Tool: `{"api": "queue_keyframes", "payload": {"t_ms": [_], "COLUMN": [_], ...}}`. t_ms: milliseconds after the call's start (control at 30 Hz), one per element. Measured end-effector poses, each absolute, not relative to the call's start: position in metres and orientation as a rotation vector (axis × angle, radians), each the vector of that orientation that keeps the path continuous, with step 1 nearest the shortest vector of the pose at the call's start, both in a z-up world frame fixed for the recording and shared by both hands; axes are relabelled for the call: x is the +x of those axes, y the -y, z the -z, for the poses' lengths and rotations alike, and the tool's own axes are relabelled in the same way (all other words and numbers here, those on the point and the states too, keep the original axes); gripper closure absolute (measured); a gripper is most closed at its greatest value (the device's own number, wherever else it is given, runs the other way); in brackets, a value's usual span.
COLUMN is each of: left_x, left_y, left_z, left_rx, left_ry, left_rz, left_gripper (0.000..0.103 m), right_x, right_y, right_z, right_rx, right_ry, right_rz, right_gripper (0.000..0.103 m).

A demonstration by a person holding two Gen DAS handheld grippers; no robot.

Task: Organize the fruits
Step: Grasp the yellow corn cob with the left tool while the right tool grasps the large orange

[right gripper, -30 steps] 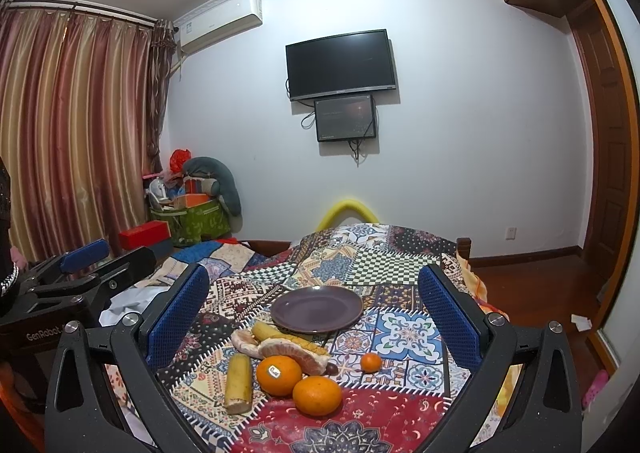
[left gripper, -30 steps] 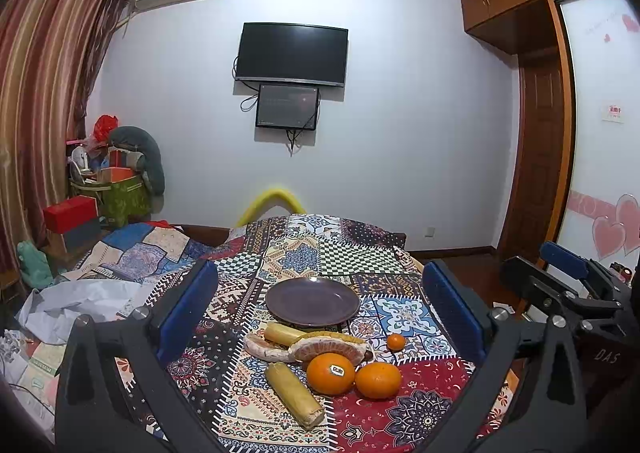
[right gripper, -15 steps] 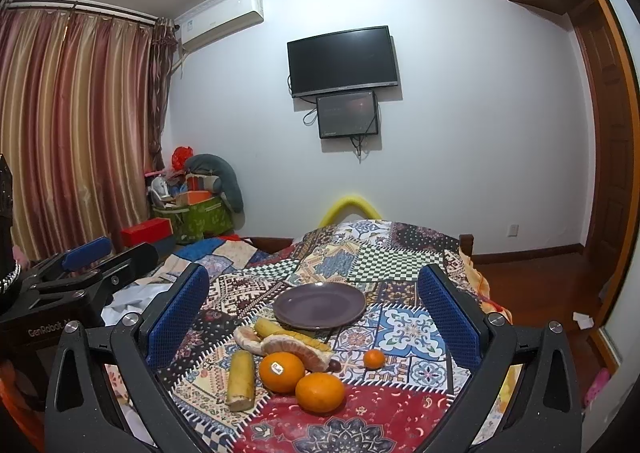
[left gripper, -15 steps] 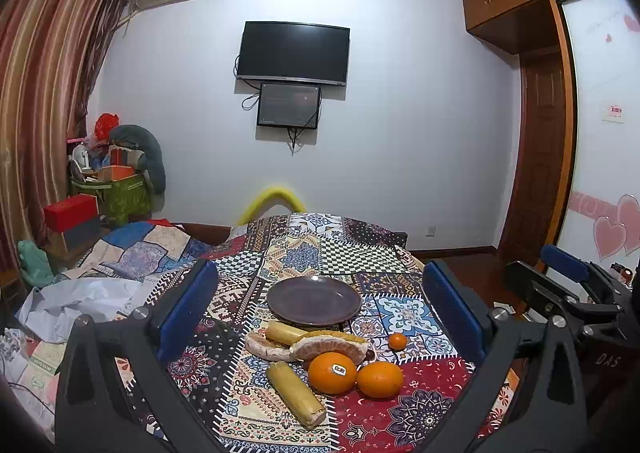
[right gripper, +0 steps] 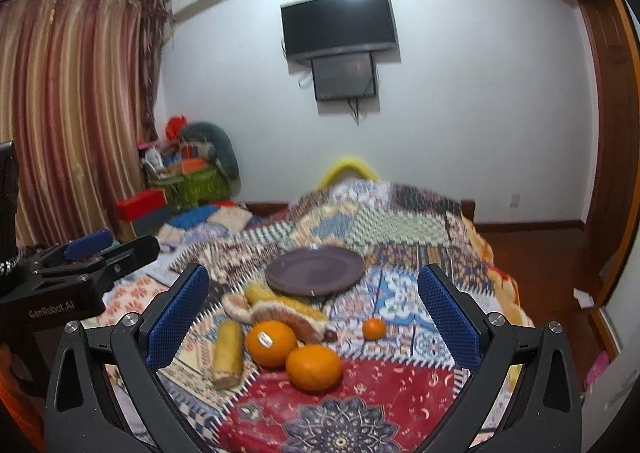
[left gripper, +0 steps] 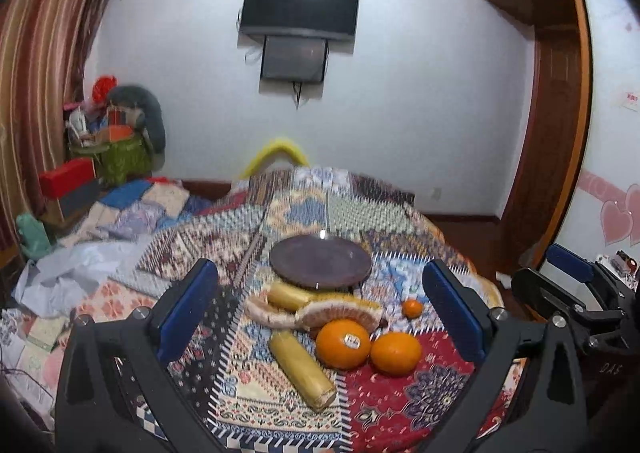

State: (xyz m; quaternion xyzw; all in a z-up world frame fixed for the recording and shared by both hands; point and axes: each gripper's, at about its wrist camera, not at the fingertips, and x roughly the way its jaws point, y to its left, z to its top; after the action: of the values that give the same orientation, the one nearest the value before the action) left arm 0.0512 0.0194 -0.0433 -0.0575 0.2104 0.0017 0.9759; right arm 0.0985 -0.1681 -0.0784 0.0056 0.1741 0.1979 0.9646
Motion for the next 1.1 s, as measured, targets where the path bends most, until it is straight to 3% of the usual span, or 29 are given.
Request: {"api": "queue_keyframes", "payload": {"t_ms": [600, 1100], "left_x": [0.128, 0.139], "left_y": [-0.026, -0.026], "left_z": [0.152, 0.182], "left_rx": [-0.084, -0.095], "left_ry": [-0.841, -0.936], "left_rz": [0.0, 0.016], "left_gripper": [0.0, 0.003], "right_x": [0.16, 0.178], "right_y": [0.167, 0.144], "right_z": [0.162, 0.199], "right_rx": [-0.028, -0.069], "right_ry": [-0.698, -0.807], "right_rz": [-0.371, -0.486], "right_gripper": [0.0, 0.002]}}
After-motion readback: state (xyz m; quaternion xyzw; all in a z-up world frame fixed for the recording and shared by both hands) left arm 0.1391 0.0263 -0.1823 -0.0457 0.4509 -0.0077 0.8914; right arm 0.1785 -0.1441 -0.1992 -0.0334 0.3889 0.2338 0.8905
